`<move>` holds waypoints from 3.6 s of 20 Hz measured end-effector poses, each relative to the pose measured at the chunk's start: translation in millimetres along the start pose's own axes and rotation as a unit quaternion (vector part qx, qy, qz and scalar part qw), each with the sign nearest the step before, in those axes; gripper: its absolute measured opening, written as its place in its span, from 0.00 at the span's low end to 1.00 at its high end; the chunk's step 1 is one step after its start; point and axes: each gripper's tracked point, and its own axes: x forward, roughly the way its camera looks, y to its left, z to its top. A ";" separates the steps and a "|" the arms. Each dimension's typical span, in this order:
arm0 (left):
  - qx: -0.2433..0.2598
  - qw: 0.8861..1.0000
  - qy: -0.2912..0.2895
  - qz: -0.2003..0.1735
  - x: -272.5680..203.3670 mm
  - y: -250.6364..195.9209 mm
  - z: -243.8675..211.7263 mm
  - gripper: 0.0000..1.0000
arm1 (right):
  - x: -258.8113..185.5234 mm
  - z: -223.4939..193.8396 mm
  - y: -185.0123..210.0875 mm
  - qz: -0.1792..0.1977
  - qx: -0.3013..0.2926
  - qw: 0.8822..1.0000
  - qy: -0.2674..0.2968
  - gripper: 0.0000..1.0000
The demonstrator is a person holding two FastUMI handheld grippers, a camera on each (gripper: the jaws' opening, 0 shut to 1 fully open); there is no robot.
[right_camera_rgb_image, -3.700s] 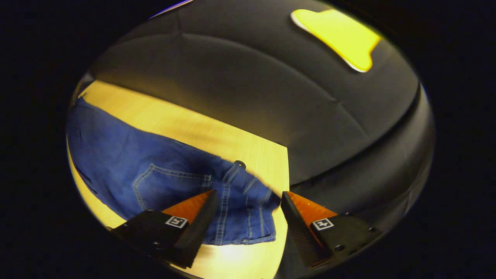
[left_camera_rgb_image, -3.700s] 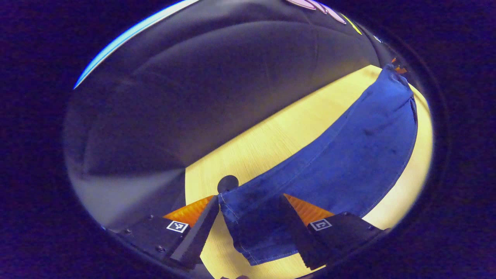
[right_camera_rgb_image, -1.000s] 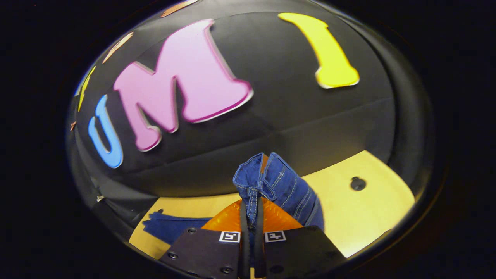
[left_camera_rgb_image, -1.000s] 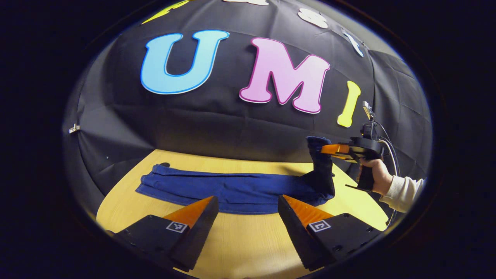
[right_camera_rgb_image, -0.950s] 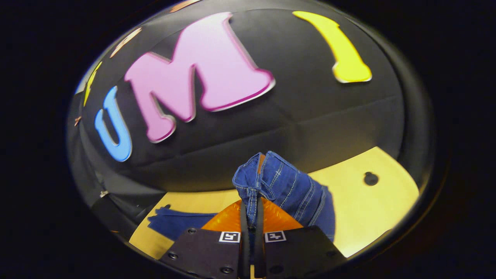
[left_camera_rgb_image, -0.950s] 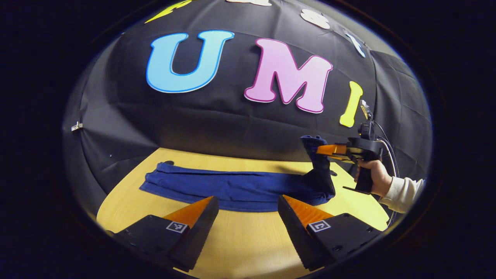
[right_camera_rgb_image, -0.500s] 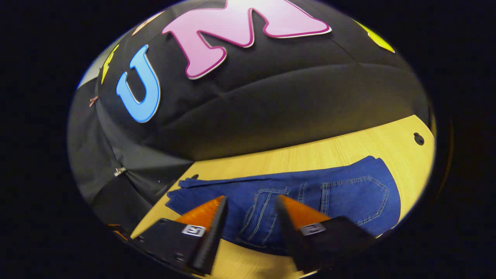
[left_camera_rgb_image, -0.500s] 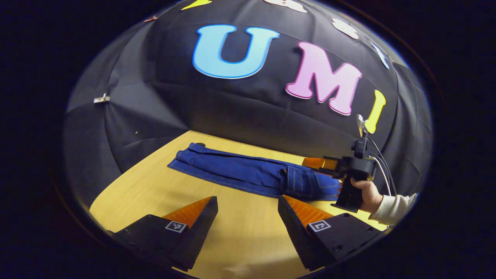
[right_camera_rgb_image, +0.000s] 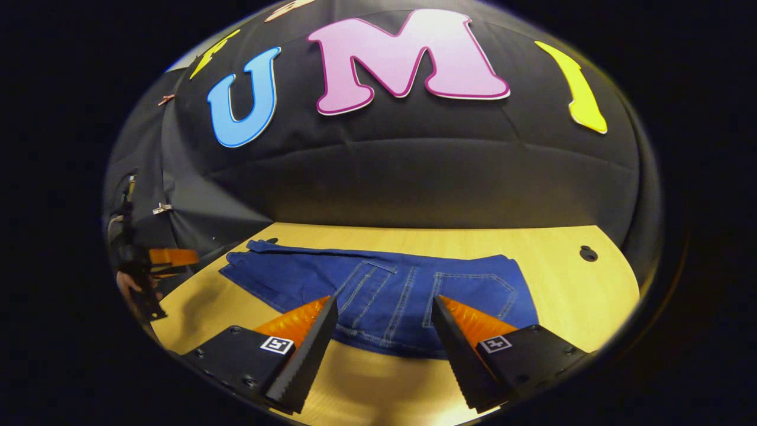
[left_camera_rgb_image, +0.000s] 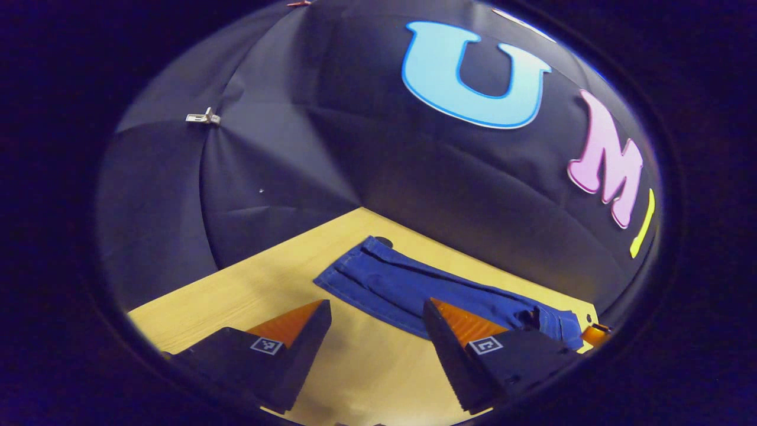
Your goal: Grasp the waist and the cuffs of the jeans and fold them to make the two legs overlap; first hold the waist and fold one-third of the jeans toward the cuffs, then hold the cuffs and fold the remaining one-third in the same direction to finish folding.
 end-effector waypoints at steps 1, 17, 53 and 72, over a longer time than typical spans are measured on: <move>-0.003 1.000 -0.001 0.019 19.3 9.9 3.4 0.96 | -6.9 -1.0 -2.1 -0.003 -0.001 1.000 -0.003 0.97; 0.021 0.996 0.085 -0.001 134.8 18.7 -25.5 0.82 | -23.8 -53.1 -21.6 -0.026 0.000 0.998 0.063 0.97; -0.027 0.936 -0.014 -0.350 -94.6 -319.3 63.1 0.06 | -81.6 -7.9 -133.9 -0.130 0.016 0.991 0.021 0.97; 0.055 0.910 0.100 -0.397 -159.1 -508.2 -118.1 0.96 | -183.7 -13.8 -189.1 -0.194 0.070 0.978 0.002 0.97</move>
